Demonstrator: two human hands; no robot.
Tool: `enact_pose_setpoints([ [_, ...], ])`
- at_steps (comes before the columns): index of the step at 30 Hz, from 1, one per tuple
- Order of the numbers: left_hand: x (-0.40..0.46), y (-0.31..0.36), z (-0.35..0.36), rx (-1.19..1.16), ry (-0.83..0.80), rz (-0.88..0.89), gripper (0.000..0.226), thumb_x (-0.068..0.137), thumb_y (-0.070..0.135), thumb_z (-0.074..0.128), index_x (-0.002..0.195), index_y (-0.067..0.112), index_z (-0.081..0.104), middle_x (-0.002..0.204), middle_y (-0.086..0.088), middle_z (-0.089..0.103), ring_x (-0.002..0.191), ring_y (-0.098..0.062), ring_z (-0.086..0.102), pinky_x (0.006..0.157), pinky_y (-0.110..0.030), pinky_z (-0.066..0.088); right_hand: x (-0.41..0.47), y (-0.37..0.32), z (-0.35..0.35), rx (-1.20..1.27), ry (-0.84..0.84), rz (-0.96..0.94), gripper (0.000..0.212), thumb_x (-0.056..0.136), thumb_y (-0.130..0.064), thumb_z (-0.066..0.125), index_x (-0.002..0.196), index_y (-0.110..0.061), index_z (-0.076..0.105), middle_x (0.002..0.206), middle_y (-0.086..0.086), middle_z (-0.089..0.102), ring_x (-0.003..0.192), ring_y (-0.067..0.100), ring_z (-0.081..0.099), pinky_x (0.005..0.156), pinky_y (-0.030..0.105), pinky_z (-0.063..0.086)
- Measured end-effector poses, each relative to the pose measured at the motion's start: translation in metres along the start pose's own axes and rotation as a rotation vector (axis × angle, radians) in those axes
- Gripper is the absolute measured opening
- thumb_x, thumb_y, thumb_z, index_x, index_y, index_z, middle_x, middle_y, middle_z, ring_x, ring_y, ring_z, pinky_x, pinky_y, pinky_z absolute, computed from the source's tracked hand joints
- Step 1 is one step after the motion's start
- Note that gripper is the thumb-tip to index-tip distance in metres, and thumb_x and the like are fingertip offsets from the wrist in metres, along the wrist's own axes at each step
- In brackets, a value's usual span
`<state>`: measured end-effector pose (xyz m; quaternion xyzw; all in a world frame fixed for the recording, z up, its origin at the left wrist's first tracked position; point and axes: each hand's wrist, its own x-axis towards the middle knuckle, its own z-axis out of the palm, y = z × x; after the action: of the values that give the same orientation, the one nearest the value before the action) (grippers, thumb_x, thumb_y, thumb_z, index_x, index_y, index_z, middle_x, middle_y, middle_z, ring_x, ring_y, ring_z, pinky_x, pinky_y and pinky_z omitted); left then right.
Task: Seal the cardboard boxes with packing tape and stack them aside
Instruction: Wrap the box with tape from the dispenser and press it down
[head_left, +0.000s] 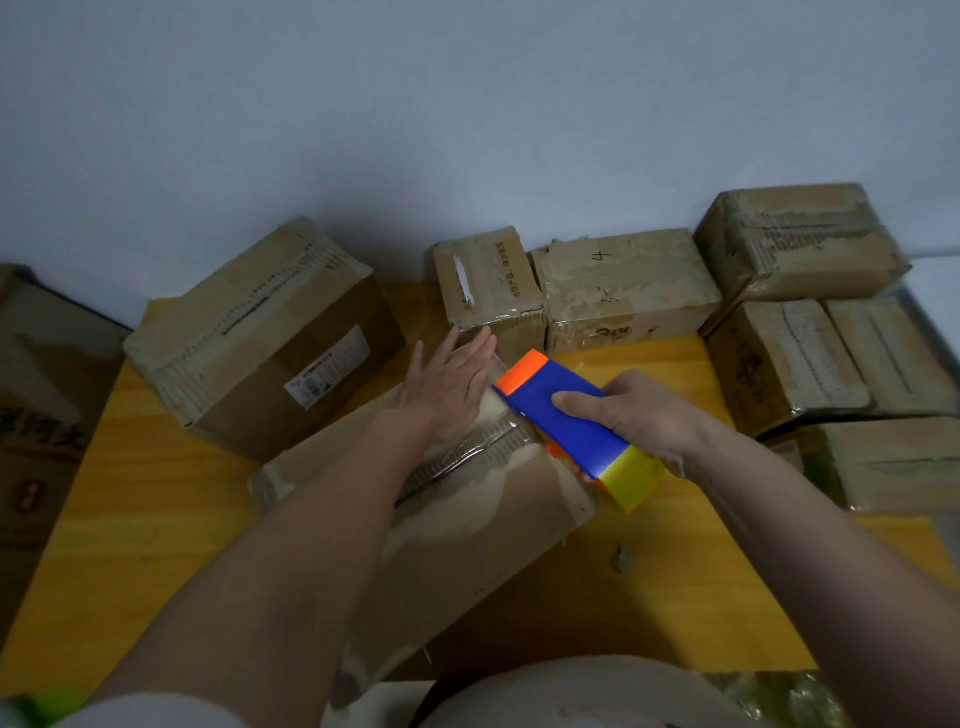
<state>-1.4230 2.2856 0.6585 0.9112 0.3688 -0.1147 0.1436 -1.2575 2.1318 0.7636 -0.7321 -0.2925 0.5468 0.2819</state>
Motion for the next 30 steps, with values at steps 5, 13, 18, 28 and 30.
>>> enact_pose_setpoints([
  [5,-0.001,0.003,0.0,0.007,0.008,0.004,0.053,0.105,0.035,0.011,0.154,0.031,-0.008,0.16,0.015,-0.015,0.147,-0.016,-0.019,0.119,-0.054,-0.005,-0.039,0.046,-0.014,-0.03,-0.001,0.053,0.045,0.081,-0.045,0.068,0.077,-0.001,0.068,0.069,0.013,0.066,0.057,0.018,0.058,0.057,0.028,0.04],
  [13,-0.016,0.023,-0.001,0.053,-0.009,-0.094,0.056,0.104,0.043,0.013,0.154,0.031,-0.007,0.161,-0.003,-0.021,0.146,-0.026,-0.022,0.118,-0.053,-0.007,-0.047,0.065,-0.01,0.024,0.002,0.037,0.047,0.081,-0.043,0.069,0.074,0.003,0.068,0.074,0.015,0.07,0.062,0.029,0.065,0.059,0.035,0.051],
  [18,-0.051,0.044,0.02,0.113,0.06,0.225,0.057,0.104,0.039,0.014,0.155,0.021,-0.003,0.163,0.002,-0.011,0.148,-0.014,-0.017,0.121,-0.046,-0.006,-0.049,0.065,-0.01,0.054,-0.035,0.062,0.058,0.077,-0.045,0.072,0.094,0.01,0.069,0.089,0.025,0.071,0.088,0.046,0.066,0.085,0.056,0.051],
  [28,-0.063,0.053,0.025,0.122,-0.002,0.144,0.055,0.104,0.039,0.013,0.155,0.026,-0.002,0.162,0.008,-0.011,0.148,-0.011,-0.013,0.12,-0.051,-0.003,-0.054,0.068,-0.007,0.022,-0.002,0.017,0.048,0.082,-0.041,0.07,0.086,0.007,0.069,0.082,0.021,0.072,0.072,0.033,0.067,0.071,0.041,0.054],
  [30,-0.064,0.056,0.024,0.136,-0.011,0.122,0.054,0.105,0.039,0.013,0.155,0.027,-0.003,0.162,0.009,-0.013,0.148,-0.011,-0.013,0.12,-0.05,-0.004,-0.063,0.079,-0.007,-0.01,0.008,0.001,0.044,0.084,-0.04,0.068,0.077,0.003,0.068,0.073,0.018,0.07,0.063,0.025,0.064,0.061,0.034,0.049],
])
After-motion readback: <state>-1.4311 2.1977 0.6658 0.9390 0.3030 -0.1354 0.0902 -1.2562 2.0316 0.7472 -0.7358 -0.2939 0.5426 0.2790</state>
